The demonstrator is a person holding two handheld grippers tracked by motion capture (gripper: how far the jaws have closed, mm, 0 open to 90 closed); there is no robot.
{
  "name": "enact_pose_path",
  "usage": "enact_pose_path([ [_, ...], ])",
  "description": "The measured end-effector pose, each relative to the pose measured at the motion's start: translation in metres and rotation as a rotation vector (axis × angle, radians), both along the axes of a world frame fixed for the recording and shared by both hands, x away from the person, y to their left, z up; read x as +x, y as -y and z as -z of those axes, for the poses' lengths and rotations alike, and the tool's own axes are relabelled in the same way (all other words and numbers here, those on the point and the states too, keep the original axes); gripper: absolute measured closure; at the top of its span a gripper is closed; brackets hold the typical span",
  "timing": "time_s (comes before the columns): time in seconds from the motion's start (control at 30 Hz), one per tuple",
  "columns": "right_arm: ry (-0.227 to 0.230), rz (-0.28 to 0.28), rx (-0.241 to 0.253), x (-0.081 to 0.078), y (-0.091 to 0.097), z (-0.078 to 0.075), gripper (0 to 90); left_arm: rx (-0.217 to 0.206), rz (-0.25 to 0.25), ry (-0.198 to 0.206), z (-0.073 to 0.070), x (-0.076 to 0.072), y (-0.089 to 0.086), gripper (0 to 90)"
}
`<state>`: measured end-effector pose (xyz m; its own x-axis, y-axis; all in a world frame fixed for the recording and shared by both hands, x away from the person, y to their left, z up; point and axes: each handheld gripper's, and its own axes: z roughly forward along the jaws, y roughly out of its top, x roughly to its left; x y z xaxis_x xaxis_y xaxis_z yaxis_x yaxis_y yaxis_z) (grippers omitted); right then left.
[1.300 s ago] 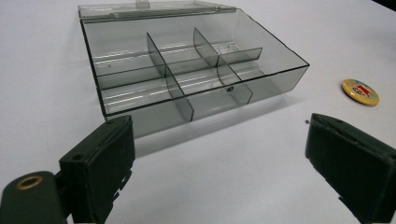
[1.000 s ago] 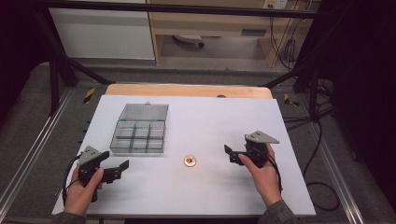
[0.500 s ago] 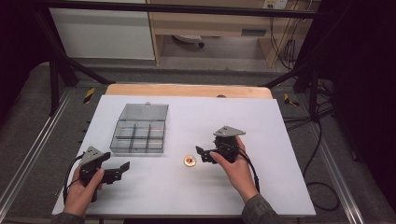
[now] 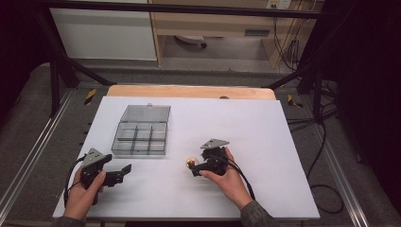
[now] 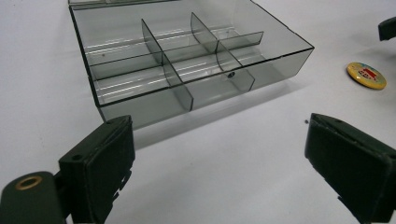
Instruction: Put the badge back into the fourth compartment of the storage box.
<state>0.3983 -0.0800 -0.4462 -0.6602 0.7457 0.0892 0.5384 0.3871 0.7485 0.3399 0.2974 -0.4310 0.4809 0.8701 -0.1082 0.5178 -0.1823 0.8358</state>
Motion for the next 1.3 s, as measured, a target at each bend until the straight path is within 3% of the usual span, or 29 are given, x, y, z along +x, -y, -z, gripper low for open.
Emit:
enact_pose_path([
  [0.27,-0.011,-0.088,-0.088,-0.009,-0.016,0.012,6.3,-0.001,0.011,0.005,0.0,0.001,0.001,9.2],
  [0.33,0.007,-0.1,-0.106,-0.012,-0.018,0.013,7.6,0.0,0.015,0.006,-0.001,0.001,0.001,9.3],
  [1.3,0.084,-0.104,-0.071,-0.009,-0.021,0.014,43.8,0.003,0.02,0.001,0.0,0.001,-0.001,9.8],
])
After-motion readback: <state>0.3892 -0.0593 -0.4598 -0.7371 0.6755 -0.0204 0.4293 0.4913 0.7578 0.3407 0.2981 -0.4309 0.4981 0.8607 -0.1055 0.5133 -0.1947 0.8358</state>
